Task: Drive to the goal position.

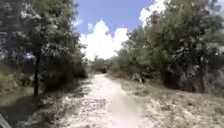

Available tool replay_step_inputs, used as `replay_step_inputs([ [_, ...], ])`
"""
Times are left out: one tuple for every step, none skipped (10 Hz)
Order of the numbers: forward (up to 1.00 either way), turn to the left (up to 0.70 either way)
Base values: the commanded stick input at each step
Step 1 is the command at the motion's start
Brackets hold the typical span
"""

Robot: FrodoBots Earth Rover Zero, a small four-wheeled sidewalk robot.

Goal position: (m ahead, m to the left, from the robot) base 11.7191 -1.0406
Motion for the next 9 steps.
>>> replay_step_inputs([
  [0.5,0.0],
  [0.5,0.0],
  [0.5,0.0],
  [0.5,0.0],
  [0.5,0.0],
  [0.5,0.0],
  [0.5,0.0],
  [0.5,0.0],
  [0.5,0.43],
])
